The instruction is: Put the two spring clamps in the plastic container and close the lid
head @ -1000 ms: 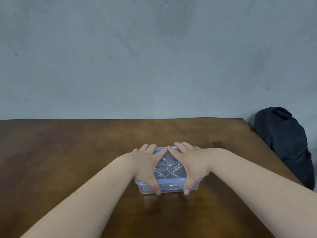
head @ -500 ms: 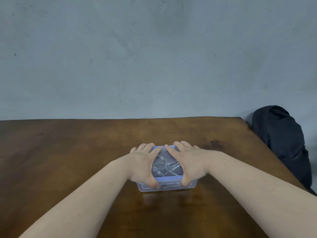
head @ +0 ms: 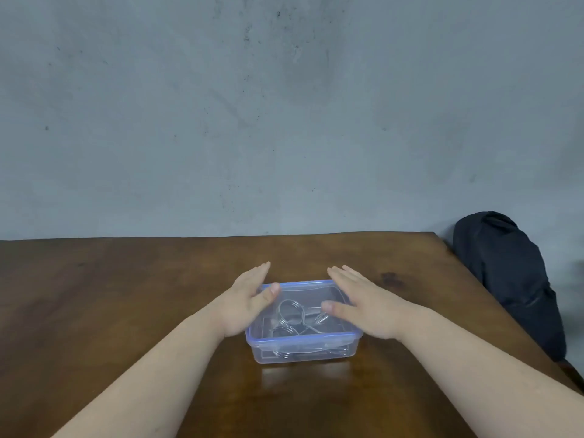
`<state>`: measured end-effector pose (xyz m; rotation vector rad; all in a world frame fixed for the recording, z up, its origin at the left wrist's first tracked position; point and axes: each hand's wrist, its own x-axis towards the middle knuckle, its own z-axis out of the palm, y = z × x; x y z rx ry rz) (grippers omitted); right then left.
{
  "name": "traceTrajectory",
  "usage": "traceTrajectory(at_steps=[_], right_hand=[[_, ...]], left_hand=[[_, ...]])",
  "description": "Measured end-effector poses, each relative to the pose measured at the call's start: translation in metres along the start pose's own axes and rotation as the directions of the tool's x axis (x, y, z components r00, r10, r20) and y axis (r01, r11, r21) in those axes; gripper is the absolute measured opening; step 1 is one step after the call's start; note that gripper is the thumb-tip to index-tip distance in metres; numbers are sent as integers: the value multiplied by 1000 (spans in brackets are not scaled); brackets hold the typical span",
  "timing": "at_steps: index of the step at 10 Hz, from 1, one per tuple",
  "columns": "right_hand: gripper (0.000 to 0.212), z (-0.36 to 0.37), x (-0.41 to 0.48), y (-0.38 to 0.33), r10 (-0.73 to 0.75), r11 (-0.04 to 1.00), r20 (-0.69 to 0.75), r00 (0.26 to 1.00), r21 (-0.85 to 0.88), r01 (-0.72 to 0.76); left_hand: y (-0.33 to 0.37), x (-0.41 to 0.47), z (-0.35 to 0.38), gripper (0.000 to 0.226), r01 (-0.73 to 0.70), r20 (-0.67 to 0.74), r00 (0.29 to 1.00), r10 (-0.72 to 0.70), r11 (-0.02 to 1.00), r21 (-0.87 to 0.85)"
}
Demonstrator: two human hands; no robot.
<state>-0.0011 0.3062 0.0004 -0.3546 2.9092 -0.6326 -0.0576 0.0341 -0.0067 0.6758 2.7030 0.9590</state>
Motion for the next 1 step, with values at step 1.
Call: traceTrajectory(at_steps=[1], right_hand=[[74,-12,-1,-8,11,973,-129,992,229,19]], left_hand=[[14,1,-6,95,2,-90,996,-29,960,-279]])
